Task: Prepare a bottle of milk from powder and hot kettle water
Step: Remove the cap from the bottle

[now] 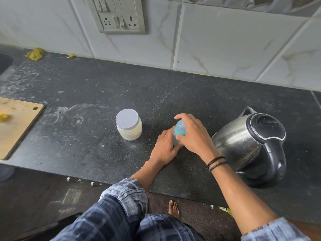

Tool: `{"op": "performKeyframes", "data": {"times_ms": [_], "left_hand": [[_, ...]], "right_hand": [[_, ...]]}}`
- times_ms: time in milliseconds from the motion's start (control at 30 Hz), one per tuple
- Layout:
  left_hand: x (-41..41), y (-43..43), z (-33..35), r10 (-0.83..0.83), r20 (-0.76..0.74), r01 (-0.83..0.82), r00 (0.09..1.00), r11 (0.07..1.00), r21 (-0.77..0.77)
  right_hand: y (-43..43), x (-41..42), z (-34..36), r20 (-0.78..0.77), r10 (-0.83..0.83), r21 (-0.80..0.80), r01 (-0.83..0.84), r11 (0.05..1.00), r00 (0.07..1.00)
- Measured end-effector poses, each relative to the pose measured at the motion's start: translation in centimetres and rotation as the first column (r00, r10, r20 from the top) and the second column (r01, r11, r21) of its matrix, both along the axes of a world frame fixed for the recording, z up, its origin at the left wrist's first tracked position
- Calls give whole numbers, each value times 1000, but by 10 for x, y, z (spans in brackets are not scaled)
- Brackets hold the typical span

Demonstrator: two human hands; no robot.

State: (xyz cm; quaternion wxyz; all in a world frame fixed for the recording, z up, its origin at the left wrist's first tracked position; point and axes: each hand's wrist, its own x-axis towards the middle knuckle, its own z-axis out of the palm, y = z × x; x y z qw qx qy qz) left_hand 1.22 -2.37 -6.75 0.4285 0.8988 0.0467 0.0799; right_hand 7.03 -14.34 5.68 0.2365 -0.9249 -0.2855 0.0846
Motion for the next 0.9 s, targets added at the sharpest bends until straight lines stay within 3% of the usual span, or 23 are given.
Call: {"op": "performKeyframes", "data": {"times_ms": [467,900], "left_hand": [[0,0,1,2,-10,-2,1000,1000,-8],[0,0,0,6,-14,-6,1000,1000,-16]], "right_hand": [[3,-1,2,-19,-62,8,63,998,998],[4,-2,4,-26,-16,-7,16,1000,1000]]}}
